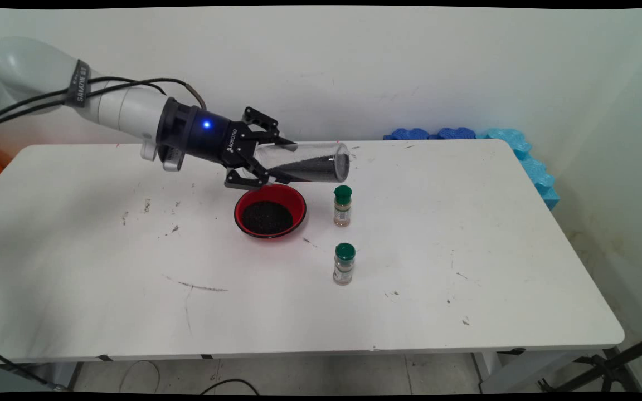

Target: Pour the black seasoning powder in the red bowl

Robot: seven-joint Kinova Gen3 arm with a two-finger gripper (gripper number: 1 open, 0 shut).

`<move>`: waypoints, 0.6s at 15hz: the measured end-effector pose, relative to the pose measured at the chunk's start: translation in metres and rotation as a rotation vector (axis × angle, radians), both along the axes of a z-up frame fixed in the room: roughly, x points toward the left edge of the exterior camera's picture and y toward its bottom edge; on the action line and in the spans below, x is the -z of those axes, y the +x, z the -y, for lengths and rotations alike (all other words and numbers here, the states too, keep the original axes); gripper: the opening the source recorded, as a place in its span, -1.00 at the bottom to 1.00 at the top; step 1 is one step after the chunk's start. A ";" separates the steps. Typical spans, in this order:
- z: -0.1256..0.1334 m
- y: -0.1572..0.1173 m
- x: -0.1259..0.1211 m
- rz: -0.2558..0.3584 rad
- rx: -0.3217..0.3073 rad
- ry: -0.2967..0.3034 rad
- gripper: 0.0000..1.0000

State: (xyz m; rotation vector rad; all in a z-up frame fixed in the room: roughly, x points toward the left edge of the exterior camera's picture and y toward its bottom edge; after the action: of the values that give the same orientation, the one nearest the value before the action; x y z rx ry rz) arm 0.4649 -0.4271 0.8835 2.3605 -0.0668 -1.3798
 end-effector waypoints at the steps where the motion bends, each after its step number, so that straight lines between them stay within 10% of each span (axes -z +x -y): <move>1: 0.000 0.001 0.001 -0.010 -0.006 0.003 -1.00; 9: -0.001 0.006 0.011 -0.080 -0.047 0.023 -1.00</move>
State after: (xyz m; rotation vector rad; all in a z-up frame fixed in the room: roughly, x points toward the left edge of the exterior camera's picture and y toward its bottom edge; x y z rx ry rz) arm 0.4707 -0.4266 0.8724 2.3073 0.0273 -1.4585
